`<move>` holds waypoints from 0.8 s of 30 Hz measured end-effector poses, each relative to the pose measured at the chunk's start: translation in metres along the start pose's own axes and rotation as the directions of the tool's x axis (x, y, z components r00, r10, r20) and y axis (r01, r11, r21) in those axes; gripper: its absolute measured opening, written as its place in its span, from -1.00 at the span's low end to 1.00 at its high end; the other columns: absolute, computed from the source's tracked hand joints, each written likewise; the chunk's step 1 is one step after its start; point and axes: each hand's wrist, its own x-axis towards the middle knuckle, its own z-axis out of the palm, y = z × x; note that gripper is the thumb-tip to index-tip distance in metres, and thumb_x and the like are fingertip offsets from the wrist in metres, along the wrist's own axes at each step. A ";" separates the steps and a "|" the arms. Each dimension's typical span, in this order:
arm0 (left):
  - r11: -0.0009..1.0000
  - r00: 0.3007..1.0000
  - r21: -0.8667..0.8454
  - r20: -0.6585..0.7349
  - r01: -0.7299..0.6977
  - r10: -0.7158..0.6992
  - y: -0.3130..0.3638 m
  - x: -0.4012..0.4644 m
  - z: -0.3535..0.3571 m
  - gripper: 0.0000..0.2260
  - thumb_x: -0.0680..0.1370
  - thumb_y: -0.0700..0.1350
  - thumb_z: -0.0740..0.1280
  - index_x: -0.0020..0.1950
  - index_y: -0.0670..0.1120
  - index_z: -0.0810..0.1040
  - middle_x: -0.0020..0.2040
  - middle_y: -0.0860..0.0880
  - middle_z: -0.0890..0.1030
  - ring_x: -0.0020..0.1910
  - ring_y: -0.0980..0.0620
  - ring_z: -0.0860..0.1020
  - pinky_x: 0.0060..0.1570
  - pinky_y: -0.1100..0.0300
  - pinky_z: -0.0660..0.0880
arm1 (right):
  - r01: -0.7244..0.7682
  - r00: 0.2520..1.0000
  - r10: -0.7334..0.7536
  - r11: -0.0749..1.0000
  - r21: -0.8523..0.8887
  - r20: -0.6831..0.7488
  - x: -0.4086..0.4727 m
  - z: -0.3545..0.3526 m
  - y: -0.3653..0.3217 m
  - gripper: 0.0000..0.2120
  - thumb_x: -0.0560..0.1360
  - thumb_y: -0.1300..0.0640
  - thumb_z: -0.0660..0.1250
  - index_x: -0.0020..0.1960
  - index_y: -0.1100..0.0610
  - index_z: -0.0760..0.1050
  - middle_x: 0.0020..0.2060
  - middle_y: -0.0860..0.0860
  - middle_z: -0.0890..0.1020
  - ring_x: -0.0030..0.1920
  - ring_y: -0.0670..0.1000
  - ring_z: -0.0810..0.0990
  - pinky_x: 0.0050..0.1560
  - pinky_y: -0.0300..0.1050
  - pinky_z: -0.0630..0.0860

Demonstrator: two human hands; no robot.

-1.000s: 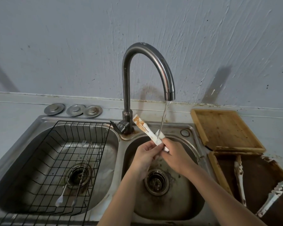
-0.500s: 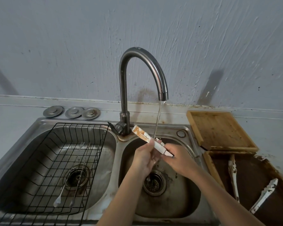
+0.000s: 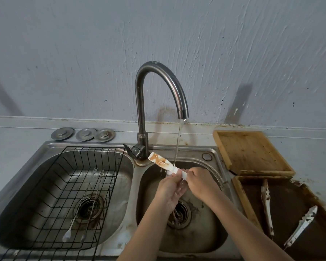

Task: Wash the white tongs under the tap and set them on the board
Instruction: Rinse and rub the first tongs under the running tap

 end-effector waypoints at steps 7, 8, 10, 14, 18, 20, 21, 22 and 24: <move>0.998 0.998 0.017 -0.040 0.056 -0.055 0.000 -0.004 0.001 -0.76 0.60 -0.07 0.22 0.10 -0.16 0.60 -0.23 -0.02 0.68 -0.23 0.09 0.60 -0.18 0.21 0.52 | 0.019 0.994 -0.045 0.968 -0.249 -0.099 0.002 0.008 -0.002 -0.67 0.55 -0.09 0.13 -0.31 0.05 0.41 -0.41 -0.07 0.48 -0.36 -0.05 0.48 -0.43 -0.18 0.28; 0.998 0.998 0.024 -0.024 0.058 -0.058 0.000 -0.004 0.001 -0.79 0.59 -0.12 0.23 0.12 -0.16 0.58 -0.21 -0.02 0.68 -0.22 0.10 0.60 -0.20 0.23 0.52 | 0.020 0.993 -0.049 0.965 -0.262 -0.105 0.004 0.007 -0.001 -0.65 0.55 -0.10 0.12 -0.34 0.04 0.39 -0.42 -0.07 0.47 -0.37 -0.05 0.47 -0.42 -0.17 0.28; 0.997 0.998 0.034 -0.016 0.066 -0.065 0.004 -0.004 -0.001 -0.81 0.57 -0.18 0.26 0.14 -0.18 0.56 -0.24 -0.03 0.66 -0.29 0.12 0.58 -0.28 0.26 0.53 | 0.055 0.992 -0.084 0.957 -0.286 -0.091 0.007 0.006 0.003 -0.62 0.56 -0.09 0.09 -0.37 0.02 0.36 -0.44 -0.06 0.45 -0.37 -0.03 0.48 -0.39 -0.13 0.35; 0.996 0.996 -0.077 -0.075 0.035 -0.041 0.011 0.001 -0.009 -0.82 0.58 -0.14 0.26 0.08 -0.17 0.59 -0.23 -0.03 0.70 -0.26 0.10 0.62 -0.28 0.24 0.54 | 0.233 0.972 -0.223 0.946 -0.226 0.070 0.007 0.006 0.008 -0.73 0.60 0.03 0.05 -0.16 0.08 0.44 -0.35 -0.03 0.50 -0.36 -0.04 0.48 -0.31 -0.10 0.40; 0.996 0.993 0.004 -0.076 -0.089 0.089 0.021 0.000 -0.013 -0.81 0.60 -0.17 0.21 0.07 -0.16 0.60 -0.13 -0.07 0.69 -0.31 0.12 0.62 -0.42 0.29 0.52 | 0.241 0.955 -0.236 0.971 -0.002 0.177 0.009 0.009 0.008 -0.83 0.59 0.11 0.14 0.05 0.12 0.48 -0.27 -0.05 0.54 -0.35 -0.11 0.48 -0.35 -0.22 0.36; 0.982 0.985 0.110 -0.056 -0.155 0.162 0.028 -0.004 -0.013 -0.80 0.61 -0.18 0.19 0.06 -0.18 0.61 -0.14 -0.08 0.69 -0.40 0.16 0.62 -0.50 0.34 0.48 | 0.206 0.964 -0.217 0.975 0.086 0.152 0.011 0.011 0.006 -0.84 0.58 0.08 0.17 -0.08 0.07 0.50 -0.34 -0.04 0.57 -0.39 -0.12 0.50 -0.32 -0.19 0.40; 0.967 0.979 0.171 -0.048 -0.189 0.200 0.030 -0.005 -0.014 -0.78 0.61 -0.19 0.18 0.05 -0.19 0.61 -0.20 -0.05 0.69 -0.47 0.19 0.59 -0.53 0.36 0.45 | 0.198 0.969 -0.212 0.974 0.111 0.128 0.012 0.011 0.003 -0.79 0.58 0.04 0.18 -0.18 0.05 0.49 -0.39 -0.04 0.57 -0.43 -0.16 0.50 -0.32 -0.21 0.42; 0.948 0.973 0.236 -0.038 -0.215 0.230 0.032 -0.005 -0.015 -0.77 0.62 -0.18 0.17 0.04 -0.19 0.62 -0.30 -0.02 0.67 -0.53 0.21 0.55 -0.55 0.38 0.43 | 0.195 0.973 -0.208 0.973 0.128 0.102 0.012 0.012 0.001 -0.73 0.58 0.01 0.17 -0.26 0.04 0.47 -0.43 -0.04 0.57 -0.49 -0.20 0.49 -0.35 -0.25 0.41; 0.921 0.964 0.306 -0.036 -0.242 0.265 0.034 -0.005 -0.015 -0.74 0.62 -0.17 0.16 0.00 -0.19 0.64 -0.40 -0.02 0.63 -0.57 0.16 0.51 -0.51 0.33 0.46 | 0.182 0.979 -0.194 0.972 0.150 0.063 0.013 0.013 -0.008 -0.68 0.58 -0.02 0.15 -0.30 0.06 0.45 -0.46 -0.03 0.57 -0.52 -0.19 0.49 -0.38 -0.28 0.41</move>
